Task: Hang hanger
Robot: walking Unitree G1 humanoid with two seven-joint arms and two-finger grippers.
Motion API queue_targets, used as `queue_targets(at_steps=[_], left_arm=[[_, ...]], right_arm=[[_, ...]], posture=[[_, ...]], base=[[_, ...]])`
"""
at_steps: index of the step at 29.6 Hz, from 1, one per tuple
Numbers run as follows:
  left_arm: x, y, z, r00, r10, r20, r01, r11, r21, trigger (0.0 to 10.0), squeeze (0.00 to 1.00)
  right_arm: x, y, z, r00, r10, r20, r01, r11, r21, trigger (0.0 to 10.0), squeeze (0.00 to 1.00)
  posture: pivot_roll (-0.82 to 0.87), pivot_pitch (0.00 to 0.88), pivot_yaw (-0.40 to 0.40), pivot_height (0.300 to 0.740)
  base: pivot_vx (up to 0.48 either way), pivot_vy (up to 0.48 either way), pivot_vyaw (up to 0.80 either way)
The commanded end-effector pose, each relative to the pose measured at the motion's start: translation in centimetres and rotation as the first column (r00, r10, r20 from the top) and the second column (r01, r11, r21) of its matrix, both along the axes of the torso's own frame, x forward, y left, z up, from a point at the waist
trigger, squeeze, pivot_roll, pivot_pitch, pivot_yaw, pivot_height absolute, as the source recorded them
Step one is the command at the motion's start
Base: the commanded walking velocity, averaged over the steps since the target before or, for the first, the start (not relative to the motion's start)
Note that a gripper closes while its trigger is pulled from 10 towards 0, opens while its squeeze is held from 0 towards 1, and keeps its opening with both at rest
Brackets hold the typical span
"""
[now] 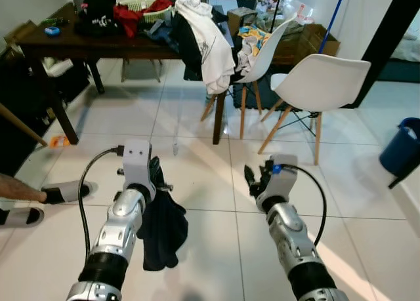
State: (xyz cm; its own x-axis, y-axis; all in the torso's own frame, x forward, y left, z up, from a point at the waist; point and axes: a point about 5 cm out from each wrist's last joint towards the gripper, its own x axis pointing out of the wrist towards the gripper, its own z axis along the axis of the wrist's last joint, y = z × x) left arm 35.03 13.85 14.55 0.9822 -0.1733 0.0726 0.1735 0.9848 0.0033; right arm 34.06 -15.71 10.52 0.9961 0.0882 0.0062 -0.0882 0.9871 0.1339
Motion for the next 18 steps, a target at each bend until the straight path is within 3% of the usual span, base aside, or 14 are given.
queue_targets(at_steps=[1, 6, 7, 18], left_arm=[[0.3, 0.2, 2.2, 0.997, 0.006, 0.078, -0.006, 1.000, -0.004, 10.0, 0.00], [0.8, 0.2, 5.0, 0.986, 0.003, 0.164, -0.003, 1.000, -0.003, 10.0, 0.00], [1.0, 0.3, 6.6, 0.978, 0.008, 0.208, -0.006, 1.000, -0.007, 10.0, 0.00], [1.2, 0.6, 11.0, 0.946, 0.016, 0.323, -0.010, 1.000, -0.019, 10.0, 0.00]], right_arm=[[0.3, 0.2, 2.1, 0.997, -0.006, 0.082, 0.004, 1.000, 0.015, 10.0, 0.00], [0.7, -0.3, 4.5, 0.986, -0.040, 0.162, 0.035, 0.999, 0.038, 10.0, 0.00], [0.8, -0.6, 5.1, 0.983, -0.056, 0.177, 0.049, 0.998, 0.042, 10.0, 0.00], [0.7, -1.2, 6.3, 0.979, -0.074, 0.191, 0.065, 0.997, 0.050, 10.0, 0.00]], posture=[[0.00, 0.115, -0.008, 0.740], [0.00, 0.114, -0.008, 0.740], [0.00, 0.112, -0.008, 0.740], [0.01, 0.106, -0.010, 0.740]], base=[[0.405, 0.000, 0.00], [0.409, 0.000, 0.00], [0.409, 0.000, 0.00], [0.411, 0.000, -0.07]])
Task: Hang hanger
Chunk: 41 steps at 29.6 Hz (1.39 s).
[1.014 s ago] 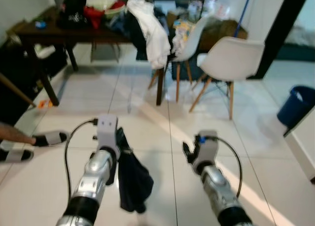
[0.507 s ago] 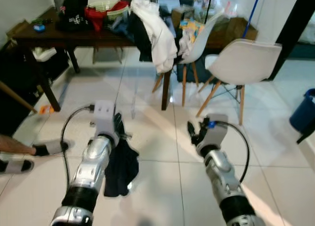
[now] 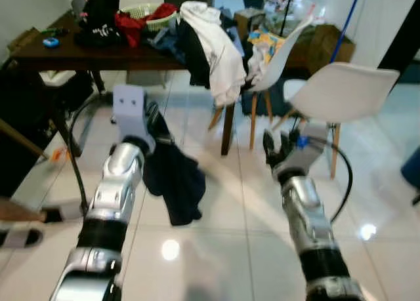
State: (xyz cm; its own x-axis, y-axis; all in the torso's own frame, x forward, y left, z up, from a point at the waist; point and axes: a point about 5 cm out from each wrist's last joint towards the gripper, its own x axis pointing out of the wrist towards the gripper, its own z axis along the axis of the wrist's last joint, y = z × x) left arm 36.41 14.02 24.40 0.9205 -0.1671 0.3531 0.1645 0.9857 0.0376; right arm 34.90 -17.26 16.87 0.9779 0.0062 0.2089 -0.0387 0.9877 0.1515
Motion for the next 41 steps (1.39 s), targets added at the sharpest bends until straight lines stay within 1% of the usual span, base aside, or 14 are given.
queue_targets(at_steps=[1, 8, 17, 22, 23, 25, 35, 36, 37, 38, 39, 40, 41], left_arm=[[-0.2, 0.4, 1.3, 0.999, 0.011, 0.042, -0.011, 1.000, -0.004, 10.0, 0.00], [-0.4, 0.1, 1.9, 0.999, 0.001, 0.052, -0.001, 1.000, 0.006, 10.0, 0.00], [-0.4, 0.2, 2.7, 0.998, -0.008, 0.065, 0.007, 1.000, 0.009, 10.0, 0.00], [-0.5, 0.2, 3.1, 0.997, -0.010, 0.075, 0.009, 1.000, 0.013, 10.0, 0.00], [-0.5, 0.3, 3.6, 0.996, -0.010, 0.085, 0.009, 1.000, 0.008, 10.0, 0.00], [-0.5, 0.4, 3.9, 0.996, -0.008, 0.091, 0.008, 1.000, 0.002, 10.0, 0.00], [-0.8, 0.3, 4.5, 0.993, -0.013, 0.114, 0.012, 1.000, 0.013, 10.0, 0.00], [-0.8, 0.3, 5.1, 0.992, -0.012, 0.128, 0.012, 1.000, 0.002, 10.0, 0.00], [-0.8, 0.3, 5.1, 0.992, -0.012, 0.128, 0.012, 1.000, 0.002, 10.0, 0.00], [-0.8, 0.4, 5.7, 0.990, -0.010, 0.144, 0.013, 1.000, -0.018, 10.0, 0.00], [-0.8, 0.6, 6.8, 0.985, -0.007, 0.173, 0.012, 1.000, -0.026, 10.0, 0.00], [-0.8, 0.6, 6.8, 0.985, -0.007, 0.173, 0.012, 1.000, -0.026, 10.0, 0.00], [-0.8, 0.7, 7.6, 0.981, -0.005, 0.192, 0.011, 1.000, -0.030, 10.0, 0.00]], right_arm=[[-0.2, 0.4, 0.1, 1.000, 0.011, -0.006, -0.011, 1.000, 0.013, 10.0, 0.00], [-0.2, 0.3, 0.6, 1.000, 0.012, 0.008, -0.012, 1.000, 0.016, 10.0, 0.00], [-0.2, 1.3, 1.4, 0.998, 0.048, 0.042, -0.049, 0.999, 0.021, 10.0, 0.00], [-0.2, 1.4, 1.6, 0.998, 0.051, 0.047, -0.052, 0.998, 0.028, 10.0, 0.00], [-0.1, 1.4, 1.7, 0.997, 0.050, 0.051, -0.052, 0.998, 0.034, 10.0, 0.00], [-0.1, 1.5, 1.7, 0.997, 0.054, 0.052, -0.055, 0.998, 0.035, 10.0, 0.00], [-0.2, 1.8, 1.7, 0.996, 0.066, 0.053, -0.069, 0.997, 0.041, 10.0, 0.00], [-0.1, 1.8, 1.8, 0.996, 0.067, 0.056, -0.070, 0.997, 0.043, 10.0, 0.00], [-0.1, 1.8, 1.8, 0.996, 0.067, 0.056, -0.070, 0.997, 0.043, 10.0, 0.00], [-0.1, 1.7, 2.0, 0.996, 0.067, 0.060, -0.070, 0.996, 0.053, 10.0, 0.00], [0.0, 1.6, 2.1, 0.996, 0.061, 0.063, -0.066, 0.996, 0.066, 10.0, 0.00], [0.0, 1.6, 2.1, 0.996, 0.061, 0.063, -0.066, 0.996, 0.066, 10.0, 0.00], [0.0, 1.5, 2.2, 0.996, 0.057, 0.065, -0.062, 0.995, 0.075, 10.0, 0.00]], posture=[[0.01, 0.106, -0.010, 0.740], [0.02, 0.103, -0.007, 0.740], [0.04, 0.095, -0.004, 0.740], [0.06, 0.093, -0.004, 0.740], [0.06, 0.096, -0.005, 0.740], [0.07, 0.092, -0.005, 0.740], [0.06, 0.086, -0.011, 0.740], [0.06, 0.083, -0.013, 0.740], [0.06, 0.083, -0.013, 0.740], [0.06, 0.083, -0.013, 0.740], [0.06, 0.082, -0.015, 0.740], [0.06, 0.082, -0.015, 0.740], [0.06, 0.082, -0.015, 0.740]], base=[[0.409, 0.000, -0.80], [0.409, 0.000, -0.65], [0.410, 0.000, 0.00], [0.411, 0.000, 0.00], [0.409, 0.000, 0.00], [0.411, 0.000, 0.00], [0.417, 0.000, 0.00], [0.420, 0.000, 0.00], [0.420, 0.000, 0.00], [0.420, 0.000, 0.00], [0.420, 0.000, 0.00], [0.420, 0.000, 0.00], [0.420, 0.000, 0.00]])
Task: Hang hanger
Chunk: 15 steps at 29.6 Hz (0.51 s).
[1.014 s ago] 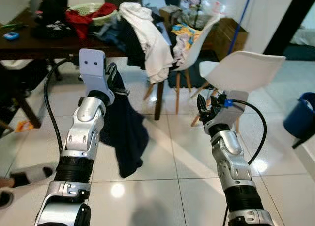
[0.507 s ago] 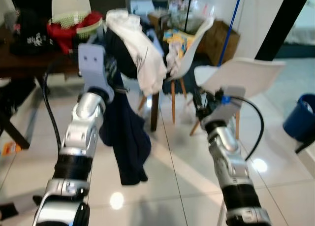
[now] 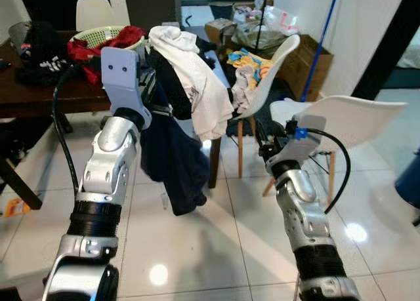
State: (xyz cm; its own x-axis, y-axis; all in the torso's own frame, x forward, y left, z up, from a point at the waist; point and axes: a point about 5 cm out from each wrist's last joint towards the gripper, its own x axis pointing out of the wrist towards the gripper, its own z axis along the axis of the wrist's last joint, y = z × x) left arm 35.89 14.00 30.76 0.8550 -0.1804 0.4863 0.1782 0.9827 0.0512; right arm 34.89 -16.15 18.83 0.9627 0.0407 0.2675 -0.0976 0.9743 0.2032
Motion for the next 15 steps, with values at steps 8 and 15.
queue_targets(at_steps=[8, 15], left_arm=[[-0.3, 0.6, 3.7, 0.993, -0.011, 0.115, 0.012, 1.000, -0.005, 10.0, 0.00], [-0.8, 0.1, 5.4, 0.986, -0.045, 0.159, 0.046, 0.999, -0.003, 10.0, 0.00]], right_arm=[[-0.1, 0.4, 0.6, 1.000, 0.006, 0.016, -0.007, 1.000, 0.026, 10.0, 0.00], [-1.2, -0.6, 4.6, 0.967, -0.085, 0.242, 0.052, 0.989, 0.139, 10.0, 0.00]], posture=[[0.05, 0.083, -0.012, 0.740], [0.04, 0.086, -0.006, 0.740]], base=[[0.422, 0.000, 0.00], [0.418, 0.000, 0.00]])
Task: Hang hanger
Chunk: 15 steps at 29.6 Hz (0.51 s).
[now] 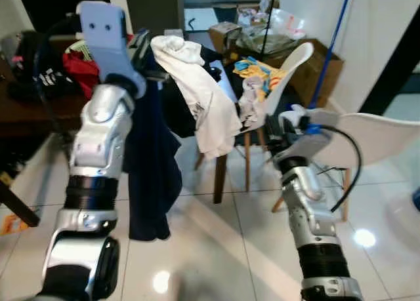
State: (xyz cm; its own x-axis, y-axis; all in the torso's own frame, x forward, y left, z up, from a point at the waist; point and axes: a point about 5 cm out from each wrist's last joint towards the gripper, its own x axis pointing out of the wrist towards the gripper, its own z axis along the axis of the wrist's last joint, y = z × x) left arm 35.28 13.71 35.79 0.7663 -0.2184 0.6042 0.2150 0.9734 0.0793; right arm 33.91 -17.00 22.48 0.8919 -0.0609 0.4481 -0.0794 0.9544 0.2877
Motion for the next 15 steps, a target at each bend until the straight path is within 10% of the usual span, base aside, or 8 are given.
queue_targets(at_steps=[1, 15], left_arm=[[-0.2, 0.4, 0.3, 1.000, 0.003, 0.013, -0.003, 1.000, -0.001, 10.0, 0.00], [-0.2, 0.5, -0.7, 1.000, 0.010, -0.023, -0.010, 1.000, 0.018, 10.0, 0.00]], right_arm=[[-0.3, 0.0, 1.7, 0.996, -0.012, 0.088, 0.009, 1.000, 0.028, 10.0, 0.00], [-0.1, 0.4, 3.7, 0.992, 0.005, 0.126, -0.004, 1.000, -0.007, 10.0, 0.00]], posture=[[0.04, 0.088, -0.008, 0.740], [0.05, 0.106, -0.012, 0.740]], base=[[0.416, 0.000, 0.00], [0.420, 0.000, 0.00]])
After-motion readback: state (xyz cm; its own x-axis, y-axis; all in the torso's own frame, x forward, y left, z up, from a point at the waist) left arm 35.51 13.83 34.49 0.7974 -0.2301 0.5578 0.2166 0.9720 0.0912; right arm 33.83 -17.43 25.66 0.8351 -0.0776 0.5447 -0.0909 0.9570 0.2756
